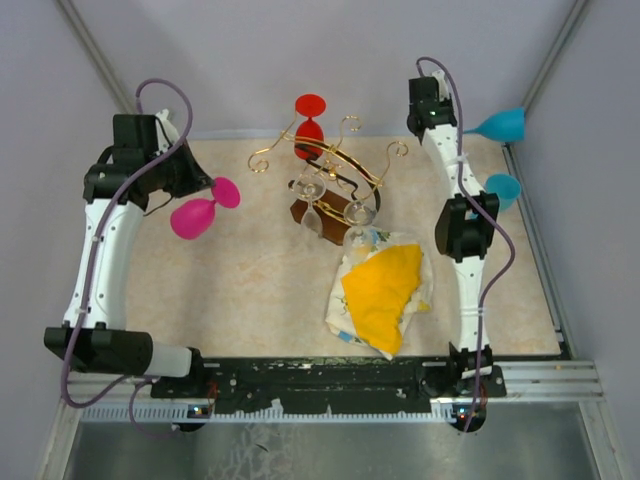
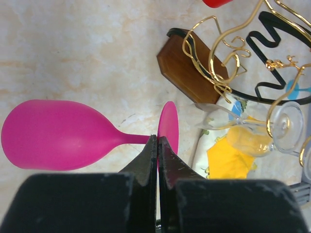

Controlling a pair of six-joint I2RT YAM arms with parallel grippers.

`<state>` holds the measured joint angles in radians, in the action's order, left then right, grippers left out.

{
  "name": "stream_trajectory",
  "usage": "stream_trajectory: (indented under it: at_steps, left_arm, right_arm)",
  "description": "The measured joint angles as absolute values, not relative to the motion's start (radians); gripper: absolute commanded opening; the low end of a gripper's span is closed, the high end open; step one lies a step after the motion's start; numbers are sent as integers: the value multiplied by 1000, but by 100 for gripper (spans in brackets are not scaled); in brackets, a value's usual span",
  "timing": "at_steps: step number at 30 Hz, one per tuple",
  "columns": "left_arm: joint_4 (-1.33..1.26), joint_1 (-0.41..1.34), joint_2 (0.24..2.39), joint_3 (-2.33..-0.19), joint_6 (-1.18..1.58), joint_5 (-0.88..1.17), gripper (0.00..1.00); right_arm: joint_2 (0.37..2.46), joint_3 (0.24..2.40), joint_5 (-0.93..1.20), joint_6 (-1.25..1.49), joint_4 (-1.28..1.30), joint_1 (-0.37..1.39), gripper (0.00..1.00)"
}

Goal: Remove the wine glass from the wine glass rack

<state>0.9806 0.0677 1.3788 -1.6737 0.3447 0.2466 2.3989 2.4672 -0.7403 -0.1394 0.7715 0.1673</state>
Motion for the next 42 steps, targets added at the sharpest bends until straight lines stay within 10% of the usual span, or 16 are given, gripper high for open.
stream_trajectory:
  at_steps: [18,42]
  left_arm:
    - [1010,30,1607,-1788,252,-88,0]
    - [1060,30,1741,-1838,182,-380,0]
  right_arm:
    - [2500,2317,-1065,-530,344,166,0]
    - [2592,2353,-986,-424,498,97,0]
